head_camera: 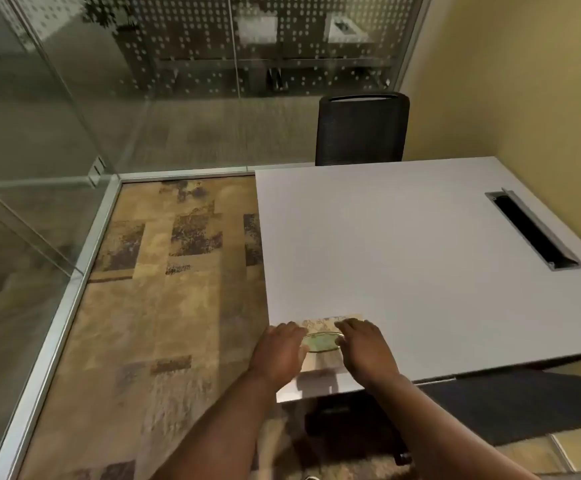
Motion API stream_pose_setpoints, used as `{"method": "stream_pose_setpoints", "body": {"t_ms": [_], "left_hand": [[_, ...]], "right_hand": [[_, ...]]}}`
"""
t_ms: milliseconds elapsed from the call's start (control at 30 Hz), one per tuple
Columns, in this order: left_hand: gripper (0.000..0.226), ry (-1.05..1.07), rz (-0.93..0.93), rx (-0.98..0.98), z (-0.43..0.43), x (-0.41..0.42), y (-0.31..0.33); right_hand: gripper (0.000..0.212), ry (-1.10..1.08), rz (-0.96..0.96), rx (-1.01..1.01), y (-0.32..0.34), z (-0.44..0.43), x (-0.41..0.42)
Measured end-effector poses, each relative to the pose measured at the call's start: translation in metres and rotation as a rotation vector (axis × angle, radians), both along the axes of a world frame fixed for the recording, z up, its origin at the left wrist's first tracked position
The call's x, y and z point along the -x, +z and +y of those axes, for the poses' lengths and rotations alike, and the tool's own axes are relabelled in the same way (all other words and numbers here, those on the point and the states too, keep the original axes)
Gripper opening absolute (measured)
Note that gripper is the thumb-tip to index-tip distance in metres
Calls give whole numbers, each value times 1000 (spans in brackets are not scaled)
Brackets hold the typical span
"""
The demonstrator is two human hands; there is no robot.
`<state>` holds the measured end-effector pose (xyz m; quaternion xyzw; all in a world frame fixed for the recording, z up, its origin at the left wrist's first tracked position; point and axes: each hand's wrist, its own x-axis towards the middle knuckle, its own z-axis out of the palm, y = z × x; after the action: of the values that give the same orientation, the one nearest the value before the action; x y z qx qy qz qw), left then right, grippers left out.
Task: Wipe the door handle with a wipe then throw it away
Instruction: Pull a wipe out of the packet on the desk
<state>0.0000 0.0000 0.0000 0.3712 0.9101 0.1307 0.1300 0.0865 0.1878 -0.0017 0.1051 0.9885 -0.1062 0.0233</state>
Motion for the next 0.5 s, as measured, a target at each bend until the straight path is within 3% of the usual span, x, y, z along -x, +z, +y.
{"method": "stream_pose_setpoints", "body": {"t_ms": [167, 500], "left_hand": [[37, 95, -107, 60, 26, -4, -14], [35, 229, -162, 148, 61, -3, -40]], "right_hand": [[36, -15, -136, 38, -16, 7, 10], [38, -55, -193, 164, -41, 6, 31]]}}
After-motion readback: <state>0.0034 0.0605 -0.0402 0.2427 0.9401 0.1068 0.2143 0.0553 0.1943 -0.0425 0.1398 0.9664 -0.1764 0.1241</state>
